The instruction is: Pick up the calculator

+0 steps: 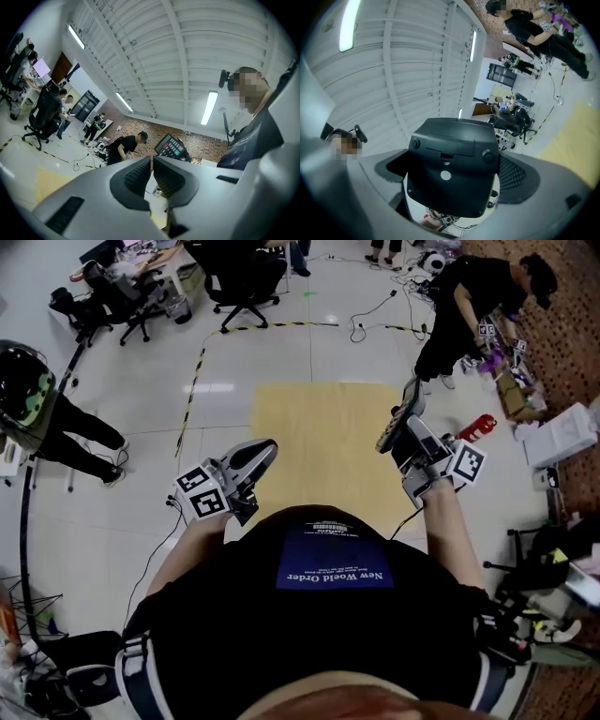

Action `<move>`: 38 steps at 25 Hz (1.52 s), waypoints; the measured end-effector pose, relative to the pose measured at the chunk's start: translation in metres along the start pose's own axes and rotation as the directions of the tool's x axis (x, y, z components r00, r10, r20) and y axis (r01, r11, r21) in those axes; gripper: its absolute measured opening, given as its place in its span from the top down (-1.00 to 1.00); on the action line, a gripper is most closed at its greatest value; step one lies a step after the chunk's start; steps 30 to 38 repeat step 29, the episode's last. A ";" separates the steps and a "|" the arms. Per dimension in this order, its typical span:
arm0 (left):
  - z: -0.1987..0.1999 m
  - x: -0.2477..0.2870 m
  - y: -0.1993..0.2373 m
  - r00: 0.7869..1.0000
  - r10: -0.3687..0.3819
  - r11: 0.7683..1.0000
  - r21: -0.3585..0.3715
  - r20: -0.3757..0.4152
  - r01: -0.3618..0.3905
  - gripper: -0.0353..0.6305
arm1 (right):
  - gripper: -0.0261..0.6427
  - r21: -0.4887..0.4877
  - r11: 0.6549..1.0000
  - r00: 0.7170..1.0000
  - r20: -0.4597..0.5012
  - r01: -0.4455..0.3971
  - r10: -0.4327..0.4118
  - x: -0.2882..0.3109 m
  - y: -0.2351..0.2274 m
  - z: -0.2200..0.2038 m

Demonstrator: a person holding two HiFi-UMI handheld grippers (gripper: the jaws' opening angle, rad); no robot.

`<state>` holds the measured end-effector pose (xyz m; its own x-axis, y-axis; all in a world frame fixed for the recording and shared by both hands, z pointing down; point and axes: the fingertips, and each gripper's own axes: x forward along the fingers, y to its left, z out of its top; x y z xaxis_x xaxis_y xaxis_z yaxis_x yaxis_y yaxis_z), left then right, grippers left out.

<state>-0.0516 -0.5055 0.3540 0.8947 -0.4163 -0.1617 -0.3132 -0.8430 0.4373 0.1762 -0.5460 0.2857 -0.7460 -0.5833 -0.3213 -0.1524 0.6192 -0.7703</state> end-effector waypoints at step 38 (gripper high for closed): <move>-0.003 -0.003 0.004 1.000 0.023 1.000 -0.004 0.001 -0.023 0.87 | -0.77 -0.050 0.999 1.000 -0.023 -0.001 -0.001 0.007 -0.003 0.005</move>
